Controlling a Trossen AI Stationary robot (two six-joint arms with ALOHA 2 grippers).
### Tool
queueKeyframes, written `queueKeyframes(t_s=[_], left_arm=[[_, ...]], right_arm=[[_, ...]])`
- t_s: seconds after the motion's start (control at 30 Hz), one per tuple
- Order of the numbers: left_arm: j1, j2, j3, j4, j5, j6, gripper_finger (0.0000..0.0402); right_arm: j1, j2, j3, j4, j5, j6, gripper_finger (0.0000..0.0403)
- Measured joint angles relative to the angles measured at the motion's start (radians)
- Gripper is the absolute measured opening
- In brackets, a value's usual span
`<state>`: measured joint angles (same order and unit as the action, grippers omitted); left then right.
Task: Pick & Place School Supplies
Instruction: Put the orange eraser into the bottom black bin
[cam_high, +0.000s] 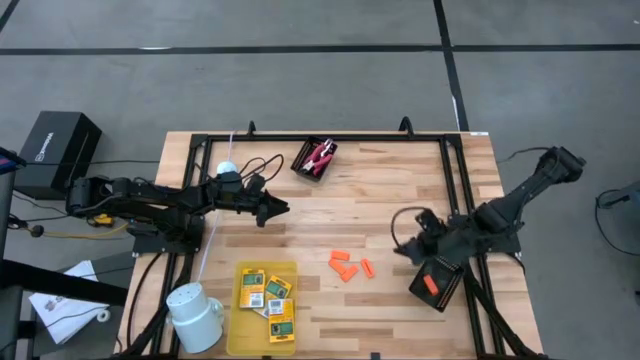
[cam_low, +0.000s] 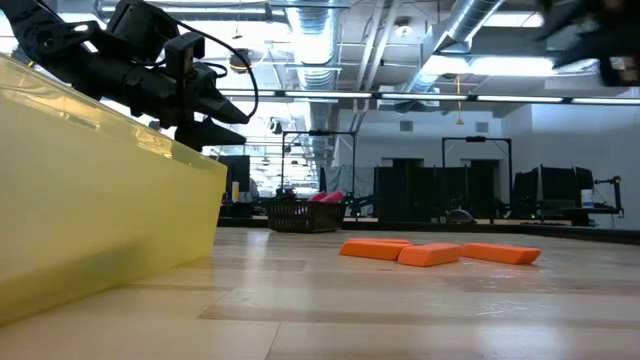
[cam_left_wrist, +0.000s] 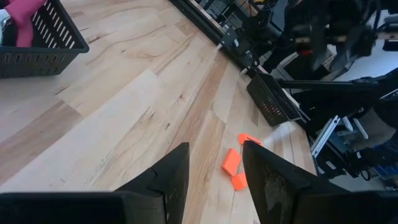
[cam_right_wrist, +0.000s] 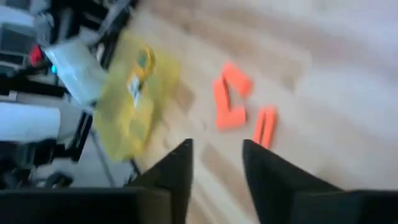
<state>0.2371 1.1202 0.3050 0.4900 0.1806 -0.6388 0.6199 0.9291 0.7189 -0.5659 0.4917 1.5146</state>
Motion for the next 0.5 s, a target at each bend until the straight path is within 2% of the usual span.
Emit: queueKeyframes(t_s=[0.1, 0.23, 0.4, 0.5], left_arm=[[0.0, 0.0, 0.0, 0.001, 0.0, -0.016, 0.0145], [0.0, 0.0, 0.0, 0.007, 0.0, -0.029, 0.0145], [0.0, 0.0, 0.0, 0.007, 0.022, -0.055, 0.0145], [-0.002, 0.0, 0.0, 0.006, 0.059, -0.065, 0.0145]], right_arm=[[-0.097, 0.02, -0.005, 0.115, -0.004, -0.175, 0.0069], [-0.246, 0.075, -0.005, 0.182, -0.149, -0.272, 0.002], [-0.359, 0.192, -0.006, 0.189, -0.278, -0.396, 0.0012], [-0.408, 0.282, -0.006, 0.202, -0.394, -0.446, 0.0011]])
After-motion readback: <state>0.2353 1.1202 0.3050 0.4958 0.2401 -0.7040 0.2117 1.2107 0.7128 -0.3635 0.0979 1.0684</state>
